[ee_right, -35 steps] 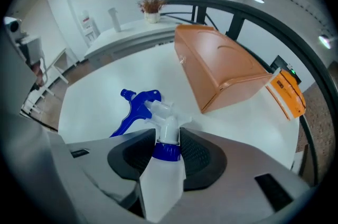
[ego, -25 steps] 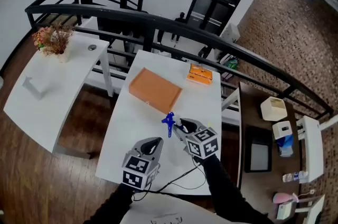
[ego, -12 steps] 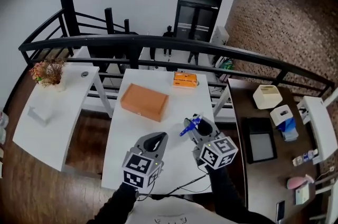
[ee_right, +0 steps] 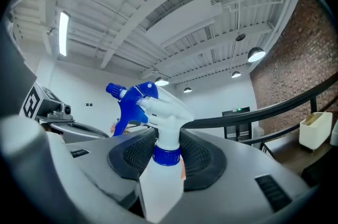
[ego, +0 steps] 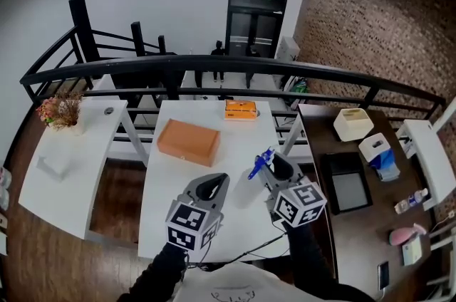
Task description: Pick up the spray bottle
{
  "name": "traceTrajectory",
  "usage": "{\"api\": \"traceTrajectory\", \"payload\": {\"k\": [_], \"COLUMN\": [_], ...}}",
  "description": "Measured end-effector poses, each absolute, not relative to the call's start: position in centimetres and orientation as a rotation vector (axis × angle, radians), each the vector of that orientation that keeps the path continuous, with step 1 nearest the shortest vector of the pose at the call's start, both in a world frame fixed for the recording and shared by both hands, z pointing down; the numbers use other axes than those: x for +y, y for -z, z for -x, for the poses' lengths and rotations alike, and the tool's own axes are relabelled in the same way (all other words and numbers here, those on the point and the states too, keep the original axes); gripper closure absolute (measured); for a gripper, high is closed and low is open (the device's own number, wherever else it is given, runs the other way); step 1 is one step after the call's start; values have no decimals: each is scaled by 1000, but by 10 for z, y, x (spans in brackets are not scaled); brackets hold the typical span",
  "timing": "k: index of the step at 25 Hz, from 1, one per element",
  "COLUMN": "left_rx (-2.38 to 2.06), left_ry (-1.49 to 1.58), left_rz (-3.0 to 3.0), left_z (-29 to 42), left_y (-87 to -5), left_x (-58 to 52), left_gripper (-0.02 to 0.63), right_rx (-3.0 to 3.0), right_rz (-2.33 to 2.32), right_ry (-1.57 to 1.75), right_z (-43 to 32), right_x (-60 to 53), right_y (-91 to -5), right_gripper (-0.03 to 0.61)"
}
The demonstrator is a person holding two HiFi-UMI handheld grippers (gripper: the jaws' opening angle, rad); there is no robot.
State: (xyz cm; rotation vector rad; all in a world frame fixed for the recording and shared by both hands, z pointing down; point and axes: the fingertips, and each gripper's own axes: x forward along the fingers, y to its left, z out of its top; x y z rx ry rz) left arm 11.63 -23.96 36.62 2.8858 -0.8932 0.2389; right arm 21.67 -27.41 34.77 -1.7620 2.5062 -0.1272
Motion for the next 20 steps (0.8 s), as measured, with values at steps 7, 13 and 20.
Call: {"api": "traceTrajectory", "payload": {"k": [7, 13, 20], "left_rx": [-908, -931, -944], "left_ry": [-201, -170, -166], "left_rz": [-2914, -2924, -2908], "left_z": [-115, -110, -108], "left_y": [-350, -340, -342], "left_x": [-243, -243, -237], "left_gripper": [611, 611, 611], "right_rx": [2499, 2517, 2539], "right_rz": [1776, 1765, 1772], "right_ry": [70, 66, 48], "right_z": [-216, -209, -203], "right_x": [-266, -259, -256], "right_y": [-330, -326, -326], "right_gripper": [454, 454, 455]}}
